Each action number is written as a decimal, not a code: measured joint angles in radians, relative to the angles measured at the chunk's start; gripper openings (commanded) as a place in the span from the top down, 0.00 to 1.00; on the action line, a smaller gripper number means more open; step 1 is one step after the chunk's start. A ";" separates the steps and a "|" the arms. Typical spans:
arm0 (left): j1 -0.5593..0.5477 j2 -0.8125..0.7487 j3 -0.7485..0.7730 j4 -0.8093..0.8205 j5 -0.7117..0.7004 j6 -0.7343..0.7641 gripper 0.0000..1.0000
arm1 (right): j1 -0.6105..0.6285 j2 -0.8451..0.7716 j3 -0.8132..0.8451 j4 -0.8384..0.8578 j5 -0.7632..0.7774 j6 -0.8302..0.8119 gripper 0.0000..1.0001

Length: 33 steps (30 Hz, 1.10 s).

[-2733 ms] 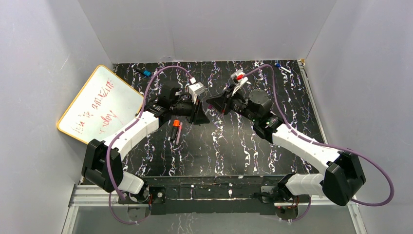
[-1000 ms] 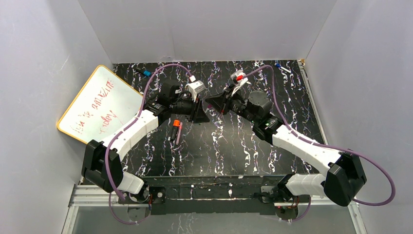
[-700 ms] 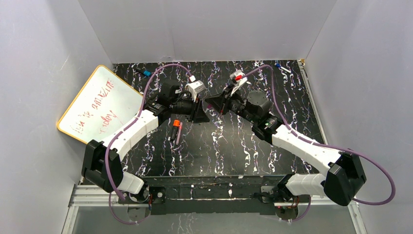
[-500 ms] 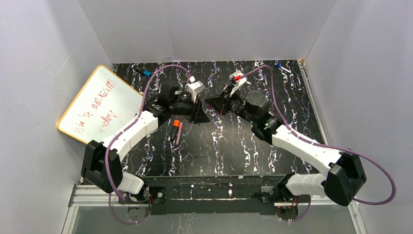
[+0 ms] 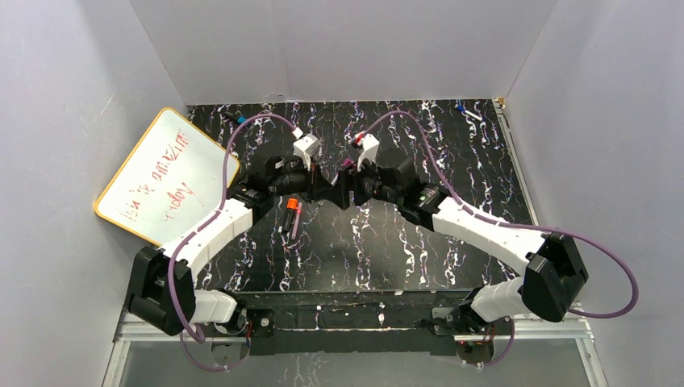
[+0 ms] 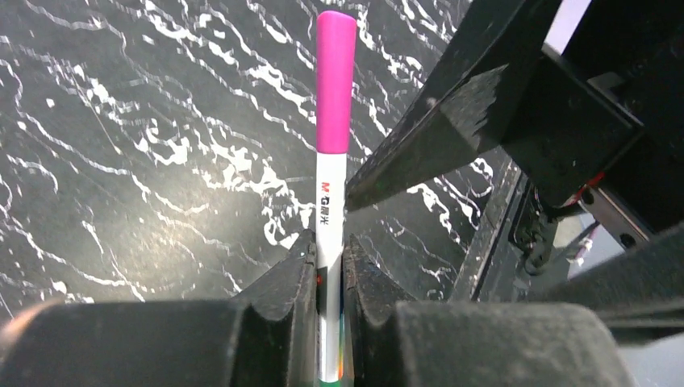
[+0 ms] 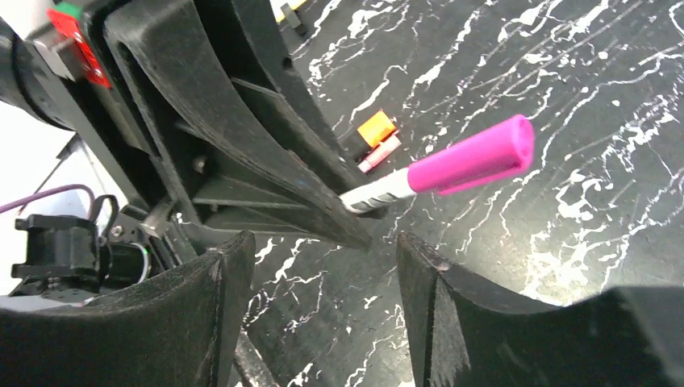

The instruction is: Insert the pens into the pen caps

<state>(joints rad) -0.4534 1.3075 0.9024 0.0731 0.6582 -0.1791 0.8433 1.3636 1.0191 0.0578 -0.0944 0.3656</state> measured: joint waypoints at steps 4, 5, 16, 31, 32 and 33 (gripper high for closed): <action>-0.017 -0.005 -0.028 0.108 -0.024 -0.031 1.00 | -0.033 0.021 0.075 -0.036 -0.048 0.006 0.24; -0.039 -0.006 -0.048 0.146 -0.050 -0.035 1.00 | -0.118 0.019 0.134 -0.047 -0.061 0.017 0.24; -0.200 0.118 -0.107 -0.005 -0.482 -0.135 1.00 | -0.221 -0.206 0.073 -0.094 -0.066 0.013 0.21; -0.218 0.224 -0.059 -0.187 -0.874 -0.266 0.87 | -0.221 -0.364 -0.002 -0.224 -0.060 0.022 0.20; -0.218 0.230 -0.056 -0.193 -0.880 -0.271 0.85 | -0.221 -0.366 -0.003 -0.228 -0.061 0.023 0.20; -0.218 0.233 -0.055 -0.195 -0.884 -0.275 0.82 | -0.221 -0.369 -0.003 -0.233 -0.061 0.023 0.20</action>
<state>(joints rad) -0.6716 1.5410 0.8471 -0.1219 -0.2256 -0.4538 0.6220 0.9951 1.0164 -0.1749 -0.1551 0.3889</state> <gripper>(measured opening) 0.129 0.801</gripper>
